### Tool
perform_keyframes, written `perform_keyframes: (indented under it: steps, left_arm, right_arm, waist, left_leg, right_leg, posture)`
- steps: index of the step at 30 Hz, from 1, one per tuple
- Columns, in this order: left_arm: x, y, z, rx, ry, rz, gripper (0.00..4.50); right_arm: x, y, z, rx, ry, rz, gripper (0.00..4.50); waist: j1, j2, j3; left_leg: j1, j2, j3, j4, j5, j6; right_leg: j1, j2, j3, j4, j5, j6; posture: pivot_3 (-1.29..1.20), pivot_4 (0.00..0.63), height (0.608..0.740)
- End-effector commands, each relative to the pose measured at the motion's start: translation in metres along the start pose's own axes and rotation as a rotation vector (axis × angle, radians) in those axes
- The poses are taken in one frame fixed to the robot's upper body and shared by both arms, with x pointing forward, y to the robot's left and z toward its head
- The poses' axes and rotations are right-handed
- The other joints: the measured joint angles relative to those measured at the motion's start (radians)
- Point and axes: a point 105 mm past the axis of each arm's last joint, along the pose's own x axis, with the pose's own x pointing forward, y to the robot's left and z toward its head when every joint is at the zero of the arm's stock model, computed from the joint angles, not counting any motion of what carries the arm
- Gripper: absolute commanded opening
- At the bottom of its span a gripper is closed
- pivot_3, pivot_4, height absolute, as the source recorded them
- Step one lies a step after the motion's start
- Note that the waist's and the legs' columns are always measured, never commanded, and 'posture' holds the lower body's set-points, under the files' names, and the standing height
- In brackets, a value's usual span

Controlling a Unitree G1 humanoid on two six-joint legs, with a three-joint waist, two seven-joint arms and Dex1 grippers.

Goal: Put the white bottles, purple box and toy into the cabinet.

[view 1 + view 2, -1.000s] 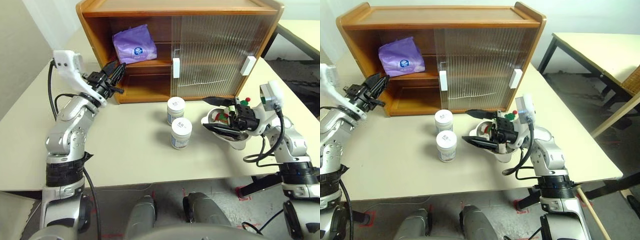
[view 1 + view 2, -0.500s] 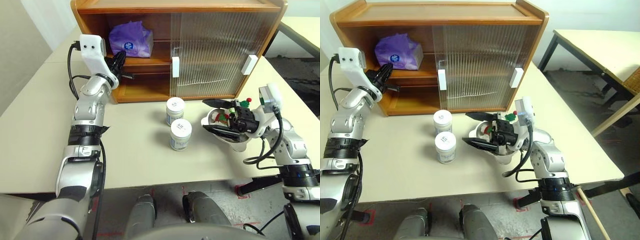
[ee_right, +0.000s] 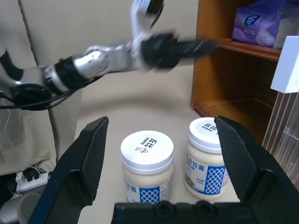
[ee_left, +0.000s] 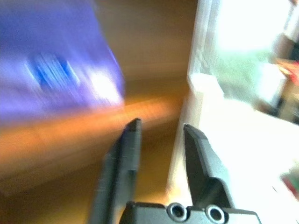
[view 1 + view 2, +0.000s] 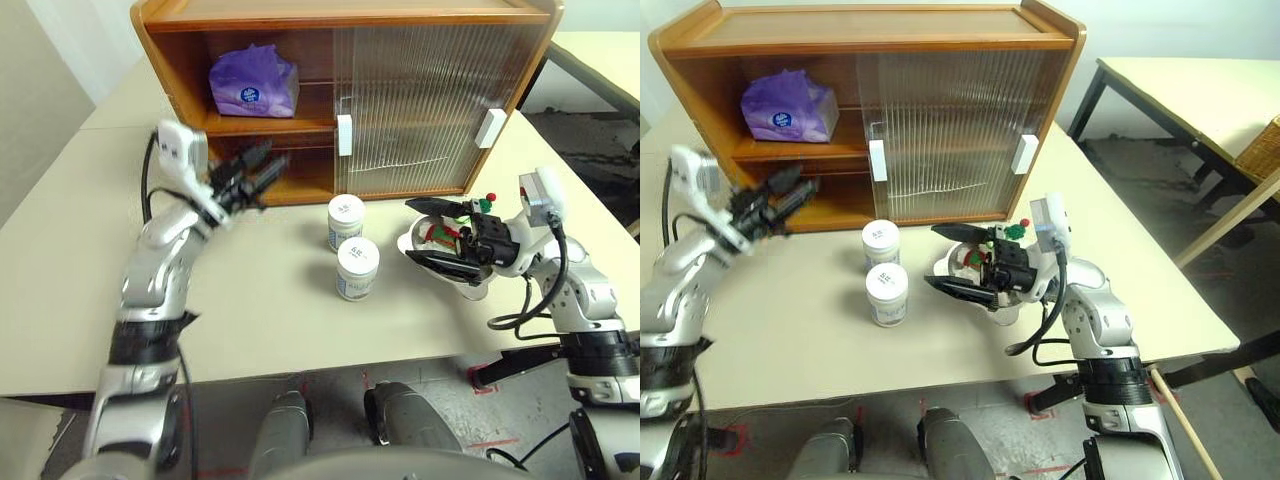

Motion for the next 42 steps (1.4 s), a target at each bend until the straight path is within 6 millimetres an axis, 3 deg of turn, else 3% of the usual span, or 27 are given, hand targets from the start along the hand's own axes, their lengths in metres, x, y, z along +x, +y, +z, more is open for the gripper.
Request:
perform_keyframes:
  steps: [1,4,6,8,16,25,33,42]
  left_arm:
    - [-0.014,-0.01,-0.01,-0.01,0.042,-0.072,3.34]
    - [-0.023,-0.016,-0.028,-0.053,0.095,-0.106,4.42]
    - [-0.026,-0.034,-0.057,-0.063,0.227,-0.188,4.47]
    - [-0.022,-0.044,-0.07,-0.097,0.241,-0.214,4.47]
    - [-0.009,-0.043,-0.1,-0.057,0.35,-0.146,4.47]
    - [0.004,-0.067,-0.11,-0.047,0.353,-0.281,4.47]
    - [0.028,-0.069,-0.112,-0.017,0.361,-0.284,4.47]
    - [0.042,-0.088,-0.129,-0.025,0.383,-0.322,4.47]
  right_arm:
    - [0.0,-0.001,0.002,0.001,0.004,0.015,4.5]
    - [-0.002,-0.002,0.003,0.0,0.009,0.016,4.5]
    - [-0.002,-0.002,0.003,-0.001,0.012,0.016,4.5]
    - [-0.003,-0.002,0.003,-0.002,0.013,0.016,4.5]
    - [-0.004,-0.002,0.005,-0.013,0.01,0.004,4.5]
    - [-0.005,-0.002,0.006,-0.023,0.014,-0.001,4.5]
    - [-0.002,-0.002,0.006,-0.025,0.011,0.002,4.5]
    - [-0.002,-0.003,0.006,-0.03,0.014,-0.008,4.5]
  waist:
    - [0.003,0.0,0.0]
    - [0.006,0.0,0.0]
    - [0.007,0.001,0.0]
    - [0.007,0.002,-0.001]
    - [0.001,0.002,-0.001]
    - [-0.002,0.002,-0.001]
    - [-0.006,0.003,-0.002]
    - [-0.008,0.003,-0.002]
  left_leg:
    - [0.0,0.001,-0.001,0.0,0.0,0.0]
    - [-0.001,0.004,-0.003,0.0,0.0,0.0]
    - [-0.001,0.008,-0.004,0.0,0.0,-0.001]
    - [-0.002,0.008,-0.003,0.0,-0.001,-0.001]
    - [-0.006,0.009,-0.002,-0.001,-0.001,-0.001]
    - [-0.006,0.005,-0.002,0.0,-0.001,0.0]
    - [-0.005,0.003,-0.002,0.001,0.0,0.001]
    - [-0.002,0.002,-0.002,0.003,0.001,0.002]
  right_leg:
    - [-0.001,0.0,0.0,0.0,0.0,-0.001]
    - [-0.001,0.0,-0.001,0.0,0.0,-0.002]
    - [-0.002,-0.001,0.0,0.0,0.0,-0.002]
    - [-0.002,-0.002,0.0,0.0,0.001,-0.003]
    - [-0.007,-0.002,-0.001,0.0,0.006,-0.012]
    - [-0.006,-0.002,0.0,0.0,0.006,-0.011]
    - [-0.004,-0.001,0.0,0.0,0.002,-0.001]
    - [0.001,-0.001,0.0,0.0,0.002,0.003]
  posture:
    - [-0.17,0.093,0.74]
    - [-0.17,0.092,0.74]
    - [-0.17,0.091,0.74]
    - [-0.17,0.091,0.74]
    - [-0.2,0.083,0.74]
    - [-0.21,0.078,0.74]
    - [-0.21,0.075,0.74]
    - [-0.22,0.074,0.74]
